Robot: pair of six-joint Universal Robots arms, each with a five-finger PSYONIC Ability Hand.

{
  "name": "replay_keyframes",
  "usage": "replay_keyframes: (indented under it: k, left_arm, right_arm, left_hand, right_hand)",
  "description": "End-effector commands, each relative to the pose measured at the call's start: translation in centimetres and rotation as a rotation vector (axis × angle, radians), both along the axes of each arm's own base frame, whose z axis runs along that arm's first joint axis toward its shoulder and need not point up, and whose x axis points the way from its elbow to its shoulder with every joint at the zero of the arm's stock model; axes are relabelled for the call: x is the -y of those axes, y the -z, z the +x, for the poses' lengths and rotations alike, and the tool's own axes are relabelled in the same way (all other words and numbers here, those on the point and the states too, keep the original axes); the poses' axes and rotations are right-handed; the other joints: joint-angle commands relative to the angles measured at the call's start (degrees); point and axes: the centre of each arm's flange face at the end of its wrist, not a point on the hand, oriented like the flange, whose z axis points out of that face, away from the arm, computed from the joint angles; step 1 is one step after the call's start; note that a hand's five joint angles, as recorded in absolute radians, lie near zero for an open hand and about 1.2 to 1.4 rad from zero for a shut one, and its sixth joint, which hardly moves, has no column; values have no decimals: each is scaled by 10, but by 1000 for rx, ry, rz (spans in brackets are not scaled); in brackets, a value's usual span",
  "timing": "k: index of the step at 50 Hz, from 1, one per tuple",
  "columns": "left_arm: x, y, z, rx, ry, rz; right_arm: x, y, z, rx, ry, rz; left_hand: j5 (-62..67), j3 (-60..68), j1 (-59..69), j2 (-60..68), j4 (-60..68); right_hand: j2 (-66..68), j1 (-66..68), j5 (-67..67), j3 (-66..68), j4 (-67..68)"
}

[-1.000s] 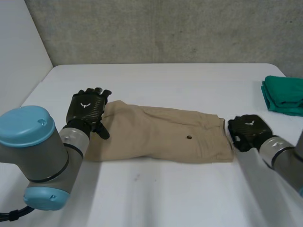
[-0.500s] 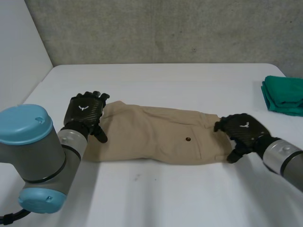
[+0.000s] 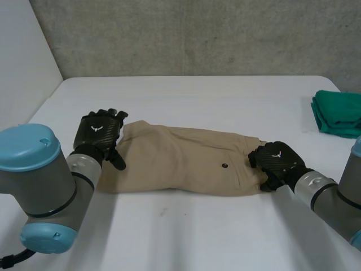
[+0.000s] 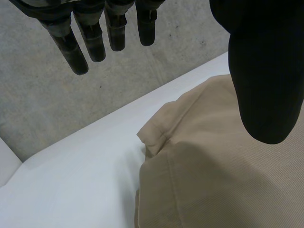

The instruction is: Fold the laundry.

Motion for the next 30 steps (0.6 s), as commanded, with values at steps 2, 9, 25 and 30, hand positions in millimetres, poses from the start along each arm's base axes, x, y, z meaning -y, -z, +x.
replay_keyframes:
  k: [2,9,25,30]
  left_arm:
    - [0,0,0,1,0,1]
    - [-1,0,1,1,0,1]
    - [-1,-2,2,-1,-5,-3]
    - [-1,-3,2,-2,-5,-6]
  right_arm:
    - [3,-1,-2,-6,9,-8]
    - [5,-16,-10,-21,66,-46]
    - [37,-40,-102,-265,266,-84]
    - [34,-68,-79,-258,204,-183]
  left_hand:
    - [-30,-20,-9,-16,-17]
    - [-30,-20,-9,-16,-17]
    - [-30,-20,-9,-16,-17]
    - [-30,-20,-9,-16,-17]
  right_hand:
    - [325,409,353,325,324]
    - [325,409,353,325,324]
    - [325,409,353,325,324]
    - [325,409,353,325,324]
